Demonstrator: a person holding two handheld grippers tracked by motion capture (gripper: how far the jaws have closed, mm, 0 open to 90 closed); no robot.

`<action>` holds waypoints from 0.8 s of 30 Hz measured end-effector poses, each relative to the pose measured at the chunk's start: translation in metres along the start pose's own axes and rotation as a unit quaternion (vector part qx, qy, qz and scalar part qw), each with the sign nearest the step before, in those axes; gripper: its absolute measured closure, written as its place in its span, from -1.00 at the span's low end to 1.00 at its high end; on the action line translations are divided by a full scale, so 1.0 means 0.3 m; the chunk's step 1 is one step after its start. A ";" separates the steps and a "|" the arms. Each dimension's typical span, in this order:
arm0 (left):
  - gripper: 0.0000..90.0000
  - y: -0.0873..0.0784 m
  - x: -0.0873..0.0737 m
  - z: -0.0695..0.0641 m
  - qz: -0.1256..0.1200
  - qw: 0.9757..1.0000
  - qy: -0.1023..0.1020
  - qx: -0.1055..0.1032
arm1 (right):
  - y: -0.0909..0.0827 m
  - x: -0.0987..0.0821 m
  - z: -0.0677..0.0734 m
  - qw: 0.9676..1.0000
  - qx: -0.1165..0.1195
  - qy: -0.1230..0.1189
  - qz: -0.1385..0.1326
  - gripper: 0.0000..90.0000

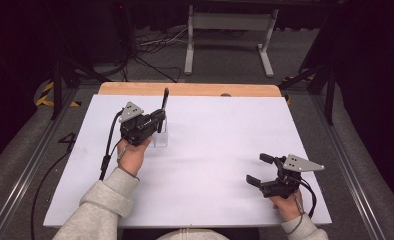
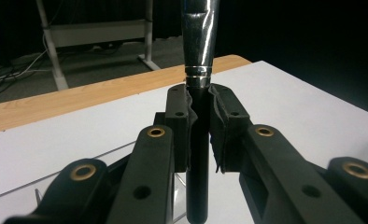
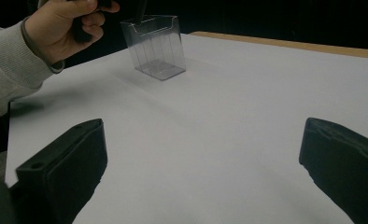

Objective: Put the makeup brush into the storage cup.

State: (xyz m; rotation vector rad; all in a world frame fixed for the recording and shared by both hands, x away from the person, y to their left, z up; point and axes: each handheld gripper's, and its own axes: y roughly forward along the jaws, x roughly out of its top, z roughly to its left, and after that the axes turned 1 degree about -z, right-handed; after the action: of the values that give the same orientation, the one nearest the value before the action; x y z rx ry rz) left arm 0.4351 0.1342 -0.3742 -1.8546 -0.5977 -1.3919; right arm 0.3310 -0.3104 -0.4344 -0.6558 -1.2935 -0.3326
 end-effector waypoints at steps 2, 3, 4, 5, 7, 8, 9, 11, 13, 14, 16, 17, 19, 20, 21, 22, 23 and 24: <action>0.74 0.006 -0.003 0.008 -0.003 1.000 -0.004 0.005 | 0.001 0.000 0.000 1.000 0.002 0.000 0.001 -0.97; 0.74 0.008 -0.004 0.010 -0.006 1.000 -0.007 0.009 | 0.002 0.000 0.001 1.000 0.003 -0.001 0.002 -0.97; 0.74 0.011 -0.005 0.012 -0.008 1.000 -0.007 0.010 | 0.003 0.000 0.002 1.000 0.003 -0.001 0.002 -0.97; 0.74 0.013 -0.005 0.014 -0.006 1.000 -0.006 0.014 | 0.003 0.000 0.002 1.000 0.003 -0.001 0.003 -0.97; 0.74 0.017 -0.007 0.014 -0.007 1.000 -0.007 0.017 | 0.004 0.000 0.002 1.000 0.003 -0.001 0.002 -0.97; 0.74 0.020 -0.009 0.014 -0.009 1.000 -0.006 0.020 | 0.003 0.000 0.001 1.000 0.003 -0.001 0.002 -0.97; 0.74 0.024 -0.011 0.015 -0.009 1.000 -0.004 0.021 | 0.003 0.000 0.001 1.000 0.003 -0.001 0.002 -0.97; 0.74 0.028 -0.014 0.017 -0.008 1.000 -0.001 0.022 | 0.003 0.000 0.001 1.000 0.004 -0.001 0.002 -0.97; 0.74 0.034 -0.018 0.018 -0.009 1.000 -0.005 0.025 | 0.003 -0.001 0.001 1.000 0.004 -0.001 0.003 -0.97; 0.74 0.038 -0.022 0.021 -0.011 1.000 -0.009 0.025 | 0.003 0.000 0.002 1.000 0.005 -0.002 0.002 -0.97; 0.74 0.040 -0.024 0.023 -0.010 1.000 -0.012 0.027 | 0.003 0.000 0.003 1.000 0.005 -0.002 0.002 -0.97; 0.74 0.043 -0.028 0.025 -0.011 0.999 -0.009 0.030 | 0.004 0.000 0.003 1.000 0.005 -0.002 0.001 -0.97; 0.74 0.046 -0.033 0.025 -0.011 0.999 -0.009 0.034 | 0.004 0.001 0.004 1.000 0.005 -0.003 0.001 -0.97; 0.74 0.048 -0.035 0.026 -0.011 0.999 -0.010 0.033 | 0.004 0.001 0.004 1.000 0.005 -0.003 0.001 -0.97; 0.74 0.049 -0.038 0.028 -0.009 0.999 -0.011 0.033 | 0.004 0.001 0.004 1.000 0.006 -0.003 0.001 -0.97; 0.74 0.050 -0.039 0.029 -0.009 0.999 -0.012 0.035 | 0.004 0.001 0.005 1.000 0.006 -0.003 0.001 -0.97; 0.74 0.051 -0.042 0.029 -0.007 0.999 -0.014 0.035 | 0.003 0.001 0.005 1.000 0.006 -0.003 0.001 -0.97; 0.74 0.052 -0.044 0.031 -0.006 0.999 -0.012 0.037 | 0.003 0.001 0.005 1.000 0.007 -0.004 0.001 -0.97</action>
State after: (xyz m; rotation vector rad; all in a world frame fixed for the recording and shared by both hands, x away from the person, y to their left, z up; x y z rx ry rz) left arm 0.4481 0.1324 -0.3924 -1.8140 -0.6653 -1.3381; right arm 0.3304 -0.3085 -0.4341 -0.6471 -1.3011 -0.3207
